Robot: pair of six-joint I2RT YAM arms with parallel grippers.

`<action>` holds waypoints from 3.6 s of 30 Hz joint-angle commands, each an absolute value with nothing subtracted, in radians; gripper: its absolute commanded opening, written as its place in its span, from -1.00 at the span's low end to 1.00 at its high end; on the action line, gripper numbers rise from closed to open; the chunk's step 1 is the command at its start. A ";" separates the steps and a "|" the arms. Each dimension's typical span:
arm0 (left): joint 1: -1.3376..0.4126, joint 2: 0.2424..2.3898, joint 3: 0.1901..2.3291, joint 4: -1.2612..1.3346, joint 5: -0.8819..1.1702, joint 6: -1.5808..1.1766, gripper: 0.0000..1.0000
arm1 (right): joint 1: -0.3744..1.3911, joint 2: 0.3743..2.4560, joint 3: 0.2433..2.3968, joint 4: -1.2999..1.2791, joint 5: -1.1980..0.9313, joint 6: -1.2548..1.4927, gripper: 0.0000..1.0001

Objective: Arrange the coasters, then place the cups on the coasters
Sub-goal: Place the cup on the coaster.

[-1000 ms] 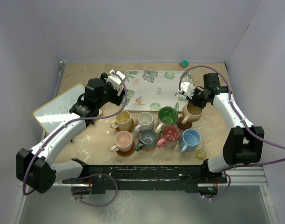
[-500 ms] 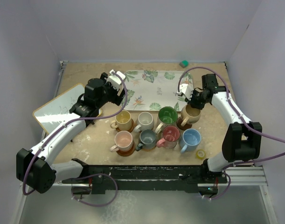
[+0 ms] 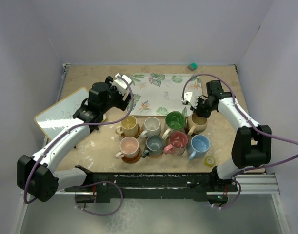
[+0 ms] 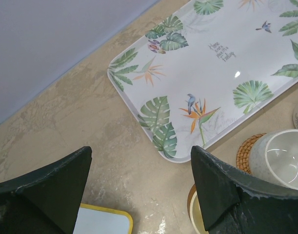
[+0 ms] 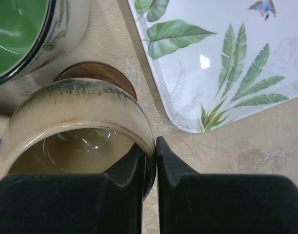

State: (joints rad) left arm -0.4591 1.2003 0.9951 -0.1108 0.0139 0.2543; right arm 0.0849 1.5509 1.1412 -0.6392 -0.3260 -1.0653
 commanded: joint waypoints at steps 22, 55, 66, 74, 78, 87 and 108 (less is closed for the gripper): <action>-0.453 1.163 0.983 -0.052 0.029 0.265 0.59 | 0.145 1.529 1.109 -0.602 -0.283 -1.009 -0.93; -0.453 1.155 0.977 -0.056 0.035 0.271 0.59 | 0.176 1.482 1.092 -0.563 -0.236 -0.956 -0.91; -0.453 1.157 0.978 -0.057 0.041 0.273 0.59 | 0.181 1.492 1.086 -0.549 -0.234 -0.936 -0.89; -0.453 1.157 0.977 -0.059 0.046 0.275 0.59 | 0.187 1.504 1.079 -0.537 -0.224 -0.926 -0.87; -0.453 1.156 0.977 -0.060 0.047 0.275 0.59 | 0.189 1.509 1.075 -0.533 -0.213 -0.926 -0.87; -0.453 1.157 0.977 -0.061 0.051 0.278 0.59 | 0.190 1.511 1.068 -0.533 -0.203 -0.930 -0.81; -0.453 1.150 0.976 -0.063 0.054 0.279 0.59 | 0.190 1.494 1.074 -0.543 -0.179 -0.912 -0.60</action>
State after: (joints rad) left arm -0.4591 1.1816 0.9833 -0.1089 0.0364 0.2600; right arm 0.1844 1.5356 1.0557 -0.5587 -0.1917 -0.9253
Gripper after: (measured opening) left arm 0.795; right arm 0.192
